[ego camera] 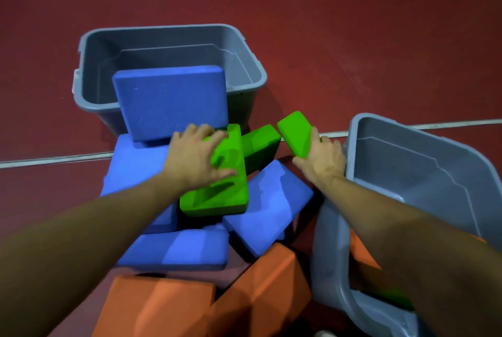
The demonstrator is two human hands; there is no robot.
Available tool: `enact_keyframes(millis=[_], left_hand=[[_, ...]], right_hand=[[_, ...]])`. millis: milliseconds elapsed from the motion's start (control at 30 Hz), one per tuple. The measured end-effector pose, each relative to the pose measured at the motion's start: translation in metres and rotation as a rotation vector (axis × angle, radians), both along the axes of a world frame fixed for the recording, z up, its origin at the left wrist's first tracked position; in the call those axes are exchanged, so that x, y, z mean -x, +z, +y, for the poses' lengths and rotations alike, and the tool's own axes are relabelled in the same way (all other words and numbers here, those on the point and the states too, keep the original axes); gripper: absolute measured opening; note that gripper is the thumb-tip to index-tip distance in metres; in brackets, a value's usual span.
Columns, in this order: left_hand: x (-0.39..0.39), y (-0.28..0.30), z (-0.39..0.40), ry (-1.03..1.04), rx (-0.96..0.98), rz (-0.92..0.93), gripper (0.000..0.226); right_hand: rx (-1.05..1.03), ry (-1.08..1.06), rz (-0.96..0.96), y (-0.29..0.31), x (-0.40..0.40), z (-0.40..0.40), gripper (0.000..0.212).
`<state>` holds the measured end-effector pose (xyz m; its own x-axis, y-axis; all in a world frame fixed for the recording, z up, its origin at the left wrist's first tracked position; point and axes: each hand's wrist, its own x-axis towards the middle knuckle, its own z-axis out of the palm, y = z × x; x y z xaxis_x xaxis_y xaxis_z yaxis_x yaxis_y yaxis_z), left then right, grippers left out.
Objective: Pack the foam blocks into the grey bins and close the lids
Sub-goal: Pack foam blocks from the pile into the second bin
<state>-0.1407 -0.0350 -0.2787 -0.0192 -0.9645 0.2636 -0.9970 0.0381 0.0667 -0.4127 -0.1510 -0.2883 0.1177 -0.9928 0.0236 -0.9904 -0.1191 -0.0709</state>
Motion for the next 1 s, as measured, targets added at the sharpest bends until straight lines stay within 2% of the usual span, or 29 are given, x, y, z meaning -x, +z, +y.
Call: enact_keyframes(millis=[67,167,300,367,433,467,533,733,867,1000], left_hand=[[-0.018,0.018,-0.006,0.157,0.134,0.136,0.076],[-0.045,0.033,-0.004,0.423,0.257,0.374,0.076],[-0.085,0.032,0.006,0.728,0.316,0.659,0.097],[-0.104,0.026,0.01,0.761,0.244,0.868,0.111],[-0.114,0.018,0.014,0.713,0.14,1.028,0.113],[-0.118,0.014,0.015,0.677,0.099,1.078,0.107],[-0.122,0.011,0.014,0.604,0.064,1.167,0.081],[-0.119,0.013,0.004,0.593,0.113,1.243,0.039],[-0.109,0.023,0.007,0.586,0.143,1.262,0.049],[-0.076,0.052,0.004,0.514,0.283,1.124,0.057]], right_hand=[[0.072,0.009,-0.013,0.013,-0.005,0.003,0.095],[0.188,0.033,-0.054,0.034,-0.018,0.007,0.096],[0.305,0.108,-0.154,0.057,-0.04,0.011,0.096],[0.355,0.173,-0.176,0.06,-0.053,0.013,0.096],[0.384,0.24,-0.174,0.059,-0.067,0.017,0.094],[0.391,0.269,-0.169,0.057,-0.073,0.019,0.093],[0.401,0.309,-0.153,0.055,-0.082,0.021,0.09],[0.422,0.322,-0.145,0.054,-0.086,0.025,0.089],[0.414,0.337,-0.14,0.06,-0.083,0.031,0.088],[0.454,0.334,-0.166,0.083,-0.071,0.035,0.088]])
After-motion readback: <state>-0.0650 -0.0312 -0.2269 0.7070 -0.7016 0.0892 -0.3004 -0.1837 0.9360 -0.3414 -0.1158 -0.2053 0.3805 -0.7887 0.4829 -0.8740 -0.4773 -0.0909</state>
